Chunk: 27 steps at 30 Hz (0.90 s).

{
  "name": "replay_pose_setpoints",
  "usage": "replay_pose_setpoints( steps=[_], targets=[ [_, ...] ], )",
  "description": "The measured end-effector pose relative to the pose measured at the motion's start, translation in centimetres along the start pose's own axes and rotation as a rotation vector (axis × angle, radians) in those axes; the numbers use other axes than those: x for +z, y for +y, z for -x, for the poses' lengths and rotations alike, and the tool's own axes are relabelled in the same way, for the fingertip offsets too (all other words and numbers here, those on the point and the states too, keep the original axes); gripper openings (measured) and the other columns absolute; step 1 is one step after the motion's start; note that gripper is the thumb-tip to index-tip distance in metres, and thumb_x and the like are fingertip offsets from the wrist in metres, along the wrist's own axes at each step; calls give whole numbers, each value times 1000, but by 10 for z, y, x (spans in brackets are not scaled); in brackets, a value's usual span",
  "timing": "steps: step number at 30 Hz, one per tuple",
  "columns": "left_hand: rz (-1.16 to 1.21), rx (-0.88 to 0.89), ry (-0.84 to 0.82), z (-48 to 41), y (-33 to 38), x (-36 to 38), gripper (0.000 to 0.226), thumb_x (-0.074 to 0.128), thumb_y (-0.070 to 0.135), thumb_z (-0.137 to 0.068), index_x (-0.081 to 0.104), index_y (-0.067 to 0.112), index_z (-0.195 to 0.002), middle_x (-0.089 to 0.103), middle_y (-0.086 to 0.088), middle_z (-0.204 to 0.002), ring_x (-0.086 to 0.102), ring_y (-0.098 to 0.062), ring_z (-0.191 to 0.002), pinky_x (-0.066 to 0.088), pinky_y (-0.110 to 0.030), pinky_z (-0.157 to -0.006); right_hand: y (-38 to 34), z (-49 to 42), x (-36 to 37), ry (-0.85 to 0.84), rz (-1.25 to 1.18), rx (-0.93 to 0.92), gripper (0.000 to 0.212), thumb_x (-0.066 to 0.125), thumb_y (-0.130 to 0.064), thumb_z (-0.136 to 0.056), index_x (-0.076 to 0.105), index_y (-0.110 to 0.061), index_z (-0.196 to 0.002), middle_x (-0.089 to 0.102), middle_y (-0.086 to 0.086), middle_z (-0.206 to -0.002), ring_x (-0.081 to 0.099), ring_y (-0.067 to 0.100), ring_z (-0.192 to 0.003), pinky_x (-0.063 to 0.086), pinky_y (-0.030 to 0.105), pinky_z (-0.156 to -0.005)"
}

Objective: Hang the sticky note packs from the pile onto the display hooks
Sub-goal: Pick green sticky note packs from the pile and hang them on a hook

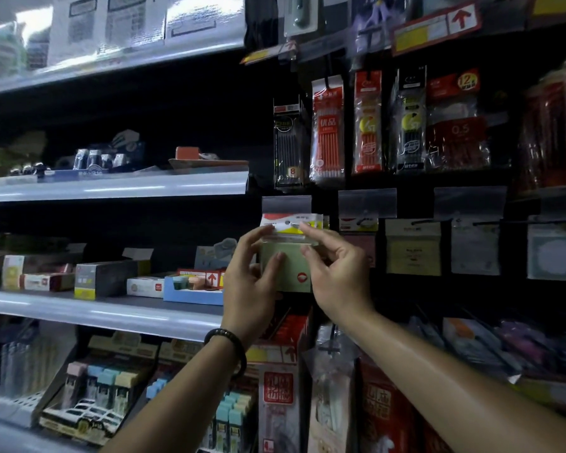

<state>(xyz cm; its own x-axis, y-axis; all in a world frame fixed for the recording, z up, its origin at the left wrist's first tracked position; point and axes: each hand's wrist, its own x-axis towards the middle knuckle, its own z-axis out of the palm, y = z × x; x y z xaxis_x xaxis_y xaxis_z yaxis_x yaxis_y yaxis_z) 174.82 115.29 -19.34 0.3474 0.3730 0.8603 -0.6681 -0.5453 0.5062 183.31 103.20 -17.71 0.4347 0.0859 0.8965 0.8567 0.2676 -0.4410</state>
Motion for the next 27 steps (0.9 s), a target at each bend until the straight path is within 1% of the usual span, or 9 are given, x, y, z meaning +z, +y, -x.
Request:
replay_pose_setpoints(
  steps=[5, 9, 14, 17, 18, 21, 23, 24, 27],
  targets=[
    [-32, -5, 1, -6, -9, 2, 43, 68, 13, -103, 60, 29, -142, 62, 39, -125, 65, 11, -108, 62, -22, -78, 3, -6, 3, 30, 18, 30, 34, 72, -4, -99, 79, -26, -123, 75, -13, -128, 66, -2, -124, 57, 30, -106],
    [-10, -22, -4, -16, -16, 7, 49, 69, 12, -103, 60, 27, -149, 63, 23, -141, 62, 9, -121, 58, -15, -86, 6, -12, 3, 34, -9, 74, 35, 68, 1, -100, 78, -23, -123, 75, -7, -128, 68, -14, -105, 57, 9, -77],
    [-65, -88, -34, -26, -21, 7, 47, 70, 18, -103, 62, 32, -147, 64, 29, -128, 68, -1, -118, 61, -24, -91, 13, -23, 3, 10, 128, 86, 33, 70, -5, -99, 78, -22, -127, 77, -10, -120, 73, 1, -103, 62, 23, -86],
    [-114, -139, -55, -32, -25, 7, 46, 71, 21, -103, 63, 36, -145, 68, 25, -124, 71, -3, -113, 64, -33, -93, 16, -27, 1, -24, 196, 159, 32, 65, -6, -103, 76, -20, -129, 76, -10, -115, 71, -5, -70, 61, 20, -62],
    [-140, -146, -59, -35, -26, 7, 46, 71, 21, -102, 64, 38, -144, 70, 20, -123, 73, -6, -109, 64, -33, -89, 17, -28, 1, -38, 233, 172, 33, 64, -7, -104, 74, -19, -132, 75, -8, -116, 72, -3, -68, 62, 23, -60],
    [-226, -226, -102, -41, -32, 10, 46, 73, 17, -98, 66, 41, -137, 76, 7, -110, 76, -15, -95, 67, -32, -72, 24, -35, -1, -135, 475, 147, 47, 69, -13, -101, 65, -25, -146, 60, -8, -117, 70, 10, -87, 63, 32, -84],
    [-284, -283, -167, -47, -38, 13, 52, 75, 19, -89, 65, 42, -135, 77, 3, -110, 76, -17, -95, 67, -39, -76, 23, -39, -4, -231, 646, 176, 65, 73, -14, -98, 52, -33, -156, 49, -6, -117, 58, 14, -104, 49, 24, -93],
    [-325, -297, -205, -48, -39, 15, 56, 75, 19, -88, 63, 42, -138, 77, 2, -114, 75, -16, -97, 65, -34, -78, 21, -41, -6, -272, 686, 221, 73, 74, -14, -97, 46, -38, -159, 46, -3, -122, 55, 17, -109, 46, 23, -94],
    [-456, -292, -238, -51, -38, 19, 60, 77, 20, -90, 60, 35, -145, 73, 3, -124, 70, -14, -109, 56, -25, -85, 17, -43, -7, -332, 743, 333, 80, 73, -18, -95, 38, -46, -162, 40, 5, -137, 56, 27, -123, 50, 30, -97]
  ],
)
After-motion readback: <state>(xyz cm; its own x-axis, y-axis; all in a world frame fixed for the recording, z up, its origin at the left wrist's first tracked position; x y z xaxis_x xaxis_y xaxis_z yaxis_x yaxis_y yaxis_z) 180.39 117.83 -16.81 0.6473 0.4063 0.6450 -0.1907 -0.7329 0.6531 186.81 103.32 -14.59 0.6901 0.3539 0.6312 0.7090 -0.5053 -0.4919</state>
